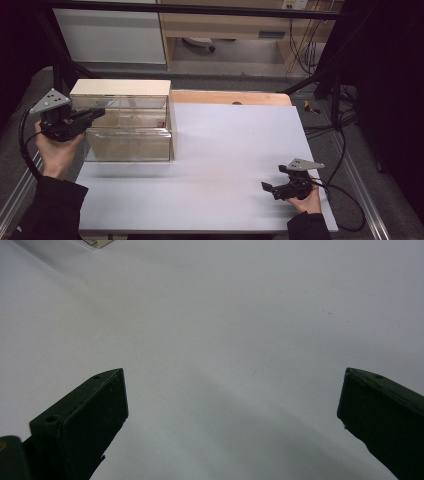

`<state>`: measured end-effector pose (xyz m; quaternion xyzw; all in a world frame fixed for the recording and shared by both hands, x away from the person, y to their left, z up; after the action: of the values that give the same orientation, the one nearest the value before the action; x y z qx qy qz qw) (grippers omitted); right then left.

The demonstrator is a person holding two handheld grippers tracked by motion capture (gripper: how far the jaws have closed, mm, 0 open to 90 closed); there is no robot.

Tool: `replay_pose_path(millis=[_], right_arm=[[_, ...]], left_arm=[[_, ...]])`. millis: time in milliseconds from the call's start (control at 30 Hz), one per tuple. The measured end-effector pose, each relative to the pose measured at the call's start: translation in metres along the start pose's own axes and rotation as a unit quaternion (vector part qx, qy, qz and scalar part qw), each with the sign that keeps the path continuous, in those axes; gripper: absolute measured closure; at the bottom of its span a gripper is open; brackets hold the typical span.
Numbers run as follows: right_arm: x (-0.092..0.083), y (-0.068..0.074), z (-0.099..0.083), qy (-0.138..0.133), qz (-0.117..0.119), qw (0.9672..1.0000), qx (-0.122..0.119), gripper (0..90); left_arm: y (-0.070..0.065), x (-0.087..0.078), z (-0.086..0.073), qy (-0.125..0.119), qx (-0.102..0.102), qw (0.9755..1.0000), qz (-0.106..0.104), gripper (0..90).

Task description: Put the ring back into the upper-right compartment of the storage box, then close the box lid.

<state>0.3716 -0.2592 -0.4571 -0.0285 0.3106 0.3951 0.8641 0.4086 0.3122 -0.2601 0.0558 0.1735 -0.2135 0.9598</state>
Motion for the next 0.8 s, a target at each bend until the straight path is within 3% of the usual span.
replay_pose_path(millis=[533, 800], right_arm=[[0.000, 0.000, -0.001, 0.005, -0.003, 1.0000, -0.002, 0.5], [0.000, 0.000, -0.002, 0.008, -0.004, 1.0000, -0.003, 0.5]], left_arm=[[-0.003, -0.002, -0.014, 0.011, 0.002, 0.9999, -0.003, 90.0], [-0.002, -0.001, -0.028, 0.020, -0.007, 0.9998, -0.004, 90.0]])
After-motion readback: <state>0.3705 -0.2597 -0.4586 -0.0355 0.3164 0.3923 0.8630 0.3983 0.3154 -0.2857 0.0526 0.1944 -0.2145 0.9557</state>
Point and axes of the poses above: each handheld gripper's, and its own axes: x roughly forward along the jaws, z roughly out of its top, y roughly to its left, the point moved 3 cm from there along x, roughly forward along the jaws, and after that the axes turned 5 degrees about z, right-handed, at the moved point
